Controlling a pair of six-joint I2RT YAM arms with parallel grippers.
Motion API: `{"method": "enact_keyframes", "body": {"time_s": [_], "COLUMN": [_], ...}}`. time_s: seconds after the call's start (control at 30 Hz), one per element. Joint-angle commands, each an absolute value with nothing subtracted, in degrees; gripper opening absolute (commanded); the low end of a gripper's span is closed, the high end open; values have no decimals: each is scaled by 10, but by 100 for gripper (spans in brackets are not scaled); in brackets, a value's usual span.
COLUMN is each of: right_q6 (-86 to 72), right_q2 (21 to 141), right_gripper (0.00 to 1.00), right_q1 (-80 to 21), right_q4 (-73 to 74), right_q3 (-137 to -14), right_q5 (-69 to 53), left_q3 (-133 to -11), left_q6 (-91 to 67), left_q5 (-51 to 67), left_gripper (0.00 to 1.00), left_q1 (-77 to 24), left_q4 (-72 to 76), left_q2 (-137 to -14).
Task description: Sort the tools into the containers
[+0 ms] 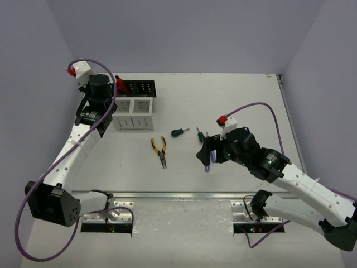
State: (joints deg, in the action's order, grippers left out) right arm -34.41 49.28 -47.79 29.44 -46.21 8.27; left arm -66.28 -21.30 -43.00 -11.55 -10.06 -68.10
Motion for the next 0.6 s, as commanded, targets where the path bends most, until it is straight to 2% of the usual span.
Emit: {"method": "enact_keyframes", "body": {"time_s": [0.0, 0.4, 0.57], "right_q6": [-332, -326, -328], "right_q2": [467, 398, 390], "right_gripper": [99, 99, 99], "right_q1": [-478, -478, -478], "right_q4": [279, 303, 290], "right_q3": [-445, -411, -395], "right_q5": [69, 44, 31], "left_q3": [-667, -572, -571], "left_q6": [-201, -232, -265], "left_q5": [-460, -476, -464], "left_gripper": [0, 0, 0], "left_q1": [-110, -94, -89], "left_q4": [23, 158, 171], "left_q2": [-700, -766, -800]}}
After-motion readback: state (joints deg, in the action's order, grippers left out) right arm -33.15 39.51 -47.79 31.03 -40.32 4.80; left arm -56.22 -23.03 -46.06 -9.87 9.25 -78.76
